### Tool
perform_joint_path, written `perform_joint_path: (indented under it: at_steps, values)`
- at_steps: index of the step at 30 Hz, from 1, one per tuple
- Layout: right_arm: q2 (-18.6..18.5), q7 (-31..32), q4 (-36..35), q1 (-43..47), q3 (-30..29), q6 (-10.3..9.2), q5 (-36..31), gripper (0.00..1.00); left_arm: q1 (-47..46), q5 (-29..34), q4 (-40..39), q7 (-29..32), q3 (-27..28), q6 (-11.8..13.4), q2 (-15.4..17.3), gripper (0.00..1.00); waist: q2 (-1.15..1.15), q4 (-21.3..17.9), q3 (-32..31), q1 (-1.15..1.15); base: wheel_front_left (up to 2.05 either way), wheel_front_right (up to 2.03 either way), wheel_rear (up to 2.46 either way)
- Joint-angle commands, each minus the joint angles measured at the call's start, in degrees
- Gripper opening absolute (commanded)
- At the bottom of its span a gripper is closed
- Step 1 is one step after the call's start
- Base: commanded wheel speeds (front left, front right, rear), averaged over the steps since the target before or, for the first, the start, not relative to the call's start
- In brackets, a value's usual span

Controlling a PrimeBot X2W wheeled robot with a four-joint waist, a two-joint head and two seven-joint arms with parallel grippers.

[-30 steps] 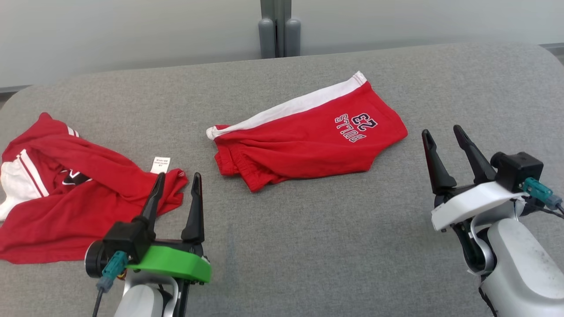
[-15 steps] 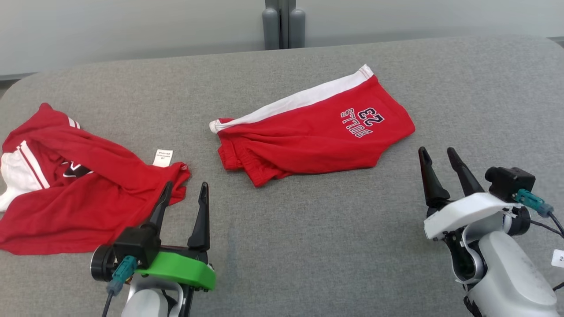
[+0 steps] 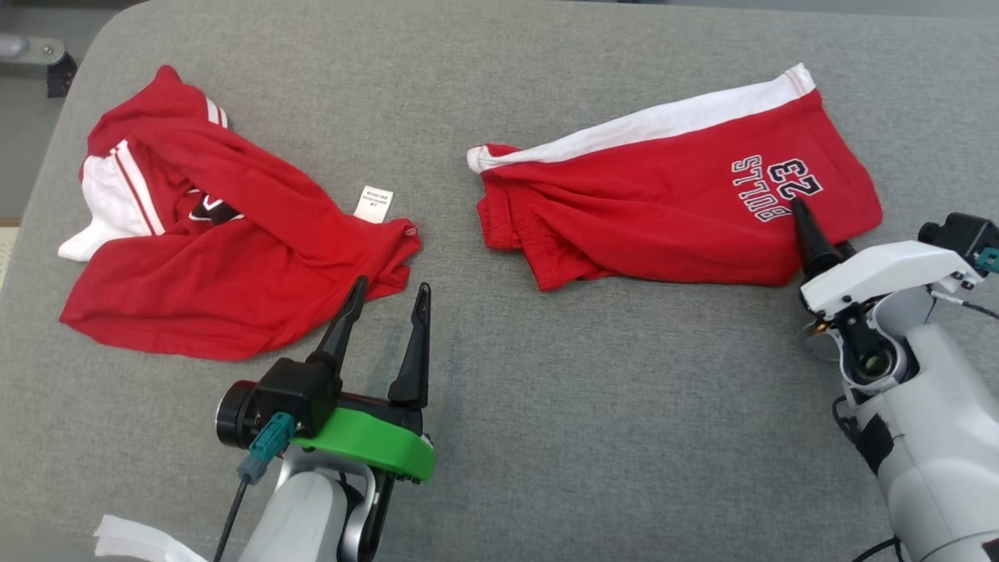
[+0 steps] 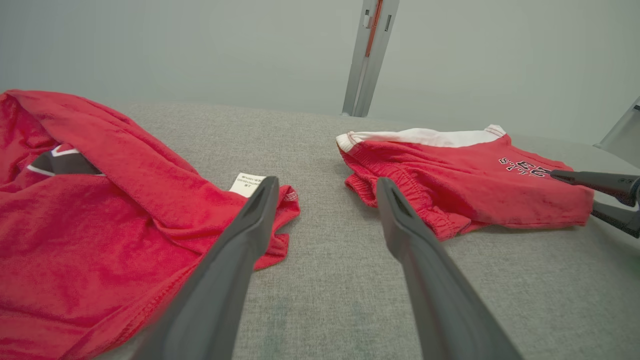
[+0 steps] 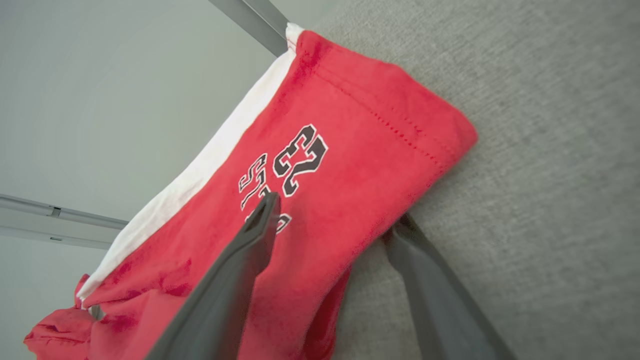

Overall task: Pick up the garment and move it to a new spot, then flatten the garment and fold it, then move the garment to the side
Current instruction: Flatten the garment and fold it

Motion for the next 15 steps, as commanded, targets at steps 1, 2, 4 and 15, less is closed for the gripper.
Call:
perform_joint_path:
  at_steps: [1,2,4,15]
  values:
    - [0.11,0.68,1.69,-0.76,-0.28,0.02,0.62,1.00,-1.14,-0.46,-0.12,-0.02,-0.37,0.32,0.08,1.00,0.00,3.12,2.89,0.00,0.00,0.00,0.00]
    - [0.06,0.98,2.71,-1.44,-0.51,0.02,0.85,1.00,-1.35,-0.70,-0.12,-0.02,-0.70,0.40,0.07,1.00,0.00,3.61,3.20,0.00,0.00,0.00,0.00]
    - [-0.06,1.78,4.53,-2.55,-0.86,0.02,1.17,1.00,-1.62,-1.07,-0.17,-0.02,-1.20,0.60,0.08,1.00,0.00,4.33,3.61,0.00,0.00,0.00,0.00]
    - [-1.29,3.80,10.68,-7.59,-1.13,0.11,1.61,1.00,-2.50,-2.26,-1.34,-0.02,-2.38,1.79,0.07,1.00,0.00,7.01,5.22,0.00,0.00,0.00,0.00]
